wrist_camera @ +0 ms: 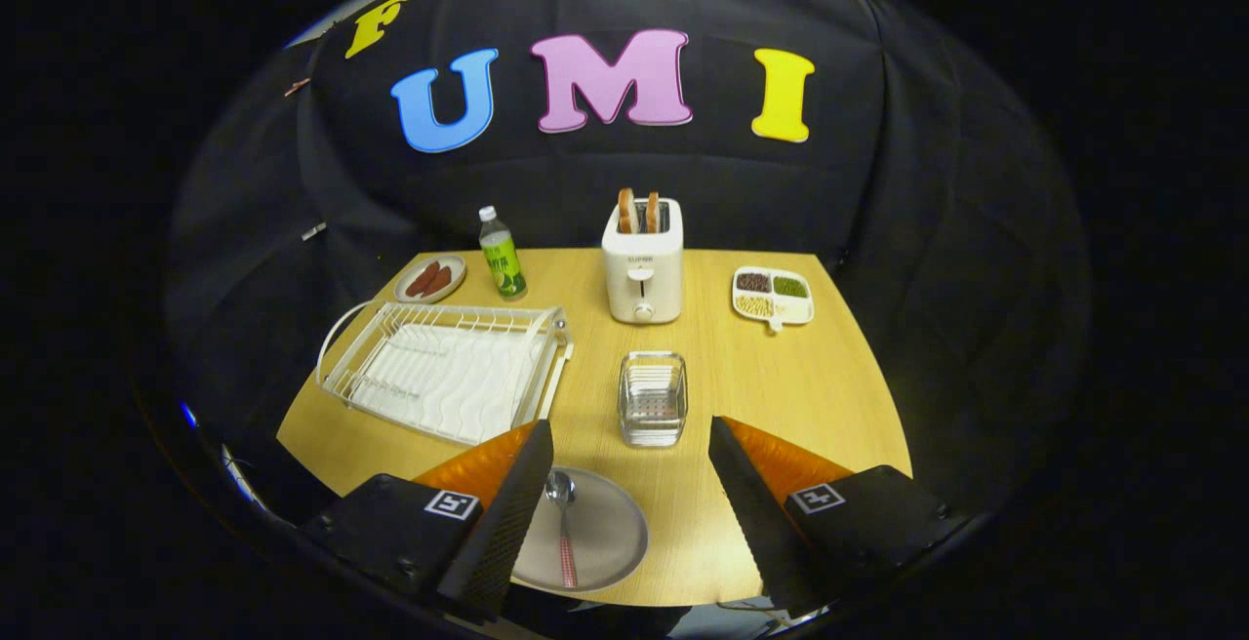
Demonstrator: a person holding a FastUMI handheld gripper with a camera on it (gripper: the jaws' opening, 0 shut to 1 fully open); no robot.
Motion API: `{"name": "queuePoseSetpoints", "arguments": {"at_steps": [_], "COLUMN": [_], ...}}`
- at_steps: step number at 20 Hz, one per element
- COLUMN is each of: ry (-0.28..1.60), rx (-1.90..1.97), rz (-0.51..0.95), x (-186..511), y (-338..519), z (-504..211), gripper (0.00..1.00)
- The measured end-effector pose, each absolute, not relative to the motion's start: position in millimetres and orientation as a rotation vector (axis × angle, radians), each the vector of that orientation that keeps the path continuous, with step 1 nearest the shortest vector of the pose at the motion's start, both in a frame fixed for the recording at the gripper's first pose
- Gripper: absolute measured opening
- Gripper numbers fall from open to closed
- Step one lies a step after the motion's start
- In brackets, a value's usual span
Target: Take the plate from the dish rack, then take the spoon from the basket and place it into the plate.
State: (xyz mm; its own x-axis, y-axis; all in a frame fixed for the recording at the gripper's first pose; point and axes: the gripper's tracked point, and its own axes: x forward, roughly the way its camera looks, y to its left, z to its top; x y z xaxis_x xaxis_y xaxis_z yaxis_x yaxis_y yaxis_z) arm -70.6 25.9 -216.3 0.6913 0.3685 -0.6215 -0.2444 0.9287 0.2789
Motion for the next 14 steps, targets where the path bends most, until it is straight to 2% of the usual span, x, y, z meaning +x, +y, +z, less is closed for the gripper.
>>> {"name": "queuePoseSetpoints", "arguments": {"at_steps": [14], "ry": [0.379], "rx": [0.059], "rz": [0.253], "x": [-16.2], "y": [-3.4], "z": [-73.2], "gripper": [0.98]}}
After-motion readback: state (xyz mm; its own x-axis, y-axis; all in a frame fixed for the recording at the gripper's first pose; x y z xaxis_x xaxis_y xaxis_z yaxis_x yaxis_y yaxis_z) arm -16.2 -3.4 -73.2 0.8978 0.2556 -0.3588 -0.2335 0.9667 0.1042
